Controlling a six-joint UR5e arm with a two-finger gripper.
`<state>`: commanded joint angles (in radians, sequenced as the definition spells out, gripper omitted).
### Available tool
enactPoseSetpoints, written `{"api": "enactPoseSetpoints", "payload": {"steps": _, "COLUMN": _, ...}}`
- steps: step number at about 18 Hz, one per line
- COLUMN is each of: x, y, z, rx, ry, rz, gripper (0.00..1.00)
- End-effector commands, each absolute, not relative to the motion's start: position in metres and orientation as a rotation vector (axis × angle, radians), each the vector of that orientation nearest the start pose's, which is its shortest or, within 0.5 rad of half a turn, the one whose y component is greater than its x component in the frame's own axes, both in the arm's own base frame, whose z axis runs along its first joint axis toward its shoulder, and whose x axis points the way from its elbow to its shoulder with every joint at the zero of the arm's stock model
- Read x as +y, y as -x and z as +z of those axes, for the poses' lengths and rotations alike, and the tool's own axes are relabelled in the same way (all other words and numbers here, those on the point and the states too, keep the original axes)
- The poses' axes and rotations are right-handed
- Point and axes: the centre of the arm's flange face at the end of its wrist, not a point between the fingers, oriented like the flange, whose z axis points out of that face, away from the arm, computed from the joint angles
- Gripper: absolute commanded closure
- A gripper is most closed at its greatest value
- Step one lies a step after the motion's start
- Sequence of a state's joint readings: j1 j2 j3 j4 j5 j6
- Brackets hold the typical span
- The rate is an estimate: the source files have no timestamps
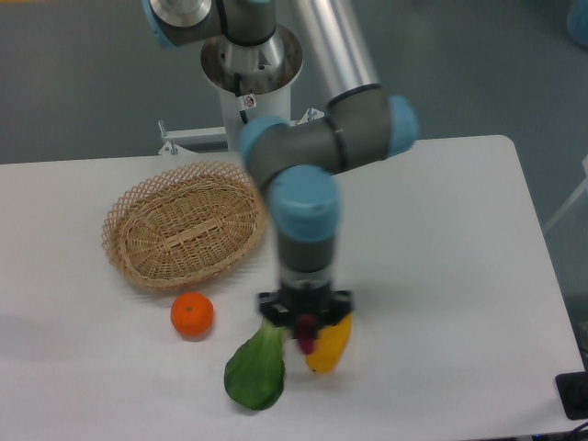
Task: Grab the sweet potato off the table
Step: 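Lift the held sweet potato and carry it up away from the produce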
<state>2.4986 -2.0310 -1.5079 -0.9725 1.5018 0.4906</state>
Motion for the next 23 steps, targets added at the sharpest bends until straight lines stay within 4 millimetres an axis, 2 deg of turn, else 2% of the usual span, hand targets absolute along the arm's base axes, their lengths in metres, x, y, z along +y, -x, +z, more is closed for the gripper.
{"api": "enactPoseSetpoints", "payload": {"steps": 6, "x": 0.432, "y": 0.523, "z": 0.329, "rx": -0.493, "ry": 2.903, "rz": 0.201, "gripper": 0.91}}
{"api": "enactPoseSetpoints", "payload": {"steps": 10, "x": 0.393, "y": 0.554, "z": 0.329, "rx": -0.285, "ry": 2.953, "rz": 0.251, "gripper": 0.94}}
{"api": "enactPoseSetpoints", "payload": {"steps": 14, "x": 0.346, "y": 0.584, "z": 0.331, "rx": -0.120, "ry": 2.992, "rz": 0.288, "gripper": 0.93}}
{"api": "enactPoseSetpoints", "payload": {"steps": 17, "x": 0.330, "y": 0.592, "z": 0.329, "rx": 0.017, "ry": 3.012, "rz": 0.296, "gripper": 0.93}}
{"api": "enactPoseSetpoints", "payload": {"steps": 20, "x": 0.326, "y": 0.592, "z": 0.329, "rx": 0.172, "ry": 3.049, "rz": 0.294, "gripper": 0.92}}
{"api": "enactPoseSetpoints", "payload": {"steps": 23, "x": 0.323, "y": 0.592, "z": 0.329, "rx": 0.255, "ry": 3.095, "rz": 0.276, "gripper": 0.93}}
